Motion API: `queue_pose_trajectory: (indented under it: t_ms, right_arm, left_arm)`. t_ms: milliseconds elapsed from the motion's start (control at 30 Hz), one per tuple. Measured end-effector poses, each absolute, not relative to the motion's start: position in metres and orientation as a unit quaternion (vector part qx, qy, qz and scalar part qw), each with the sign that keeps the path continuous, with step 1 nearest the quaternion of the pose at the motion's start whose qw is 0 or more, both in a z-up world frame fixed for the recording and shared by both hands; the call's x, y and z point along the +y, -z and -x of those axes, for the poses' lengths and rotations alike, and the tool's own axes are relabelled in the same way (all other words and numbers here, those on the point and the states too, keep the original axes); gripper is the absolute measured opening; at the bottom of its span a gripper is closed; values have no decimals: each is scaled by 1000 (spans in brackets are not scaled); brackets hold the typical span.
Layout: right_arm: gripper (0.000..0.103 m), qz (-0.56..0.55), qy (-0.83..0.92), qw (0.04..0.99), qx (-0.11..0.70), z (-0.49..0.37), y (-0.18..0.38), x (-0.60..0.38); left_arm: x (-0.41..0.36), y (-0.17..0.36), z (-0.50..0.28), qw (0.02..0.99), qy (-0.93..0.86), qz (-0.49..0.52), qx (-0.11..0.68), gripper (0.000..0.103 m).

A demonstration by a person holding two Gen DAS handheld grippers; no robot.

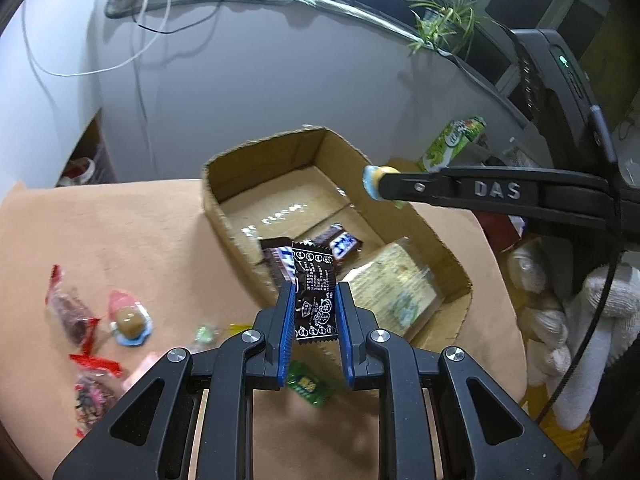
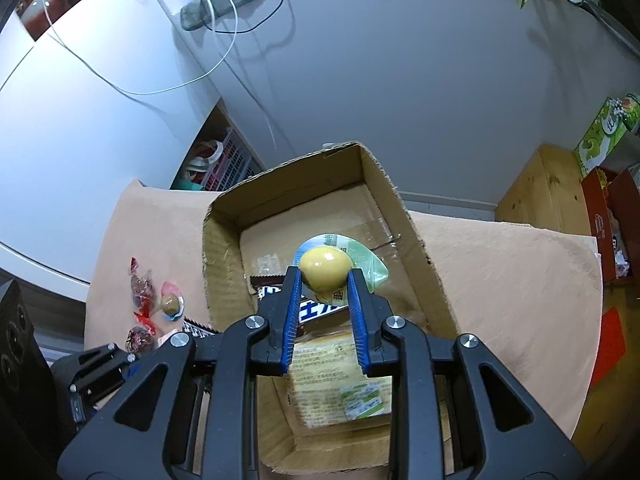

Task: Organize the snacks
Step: 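Carry the yellow ball candy and black packet over the box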

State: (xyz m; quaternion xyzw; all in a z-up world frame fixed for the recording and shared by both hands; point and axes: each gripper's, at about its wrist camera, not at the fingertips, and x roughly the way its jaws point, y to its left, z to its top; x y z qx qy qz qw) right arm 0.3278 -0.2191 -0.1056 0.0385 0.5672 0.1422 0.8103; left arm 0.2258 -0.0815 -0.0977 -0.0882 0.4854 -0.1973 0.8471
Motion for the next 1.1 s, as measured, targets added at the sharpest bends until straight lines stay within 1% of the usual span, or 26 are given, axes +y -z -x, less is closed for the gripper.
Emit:
queue_pose_trajectory:
  t_ms: [267, 300, 333, 367, 400, 433, 467, 500, 900, 1100]
  right_arm:
    - [25, -41, -139, 810, 568, -330, 106, -223]
    - [27, -41, -135, 811, 567, -330, 105, -223]
    - [30, -40, -132, 811, 568, -330, 106, -223]
    - [41, -40, -130, 811, 569, -330, 106, -224]
    - [53, -41, -128, 813, 567, -329, 105, -224]
    - [55, -41, -125, 816, 563, -328, 103, -225]
    - [56, -41, -125, 817, 561, -327, 102, -225]
    - [56, -42, -125, 818, 560, -326, 101, -225]
    - [56, -44, -136, 823, 550, -304, 85, -217]
    - [56, -36, -160, 823, 544, -284, 75, -196]
  left_arm:
    - [-100, 98, -226, 840, 219, 79, 490, 18]
    - [-102, 98, -226, 840, 221, 79, 490, 18]
    - [-103, 98, -225, 839, 222, 79, 490, 18]
    - [-104, 97, -225, 839, 224, 79, 490, 19]
    - [-105, 98, -225, 837, 224, 80, 494, 26]
    - [-106, 98, -226, 835, 225, 80, 496, 31]
    - [-107, 98, -225, 834, 224, 80, 498, 42]
    - [-106, 98, -224, 835, 222, 78, 497, 46]
    - [-85, 96, -206, 840, 206, 92, 493, 46]
    - [-54, 94, -191, 846, 183, 108, 489, 46]
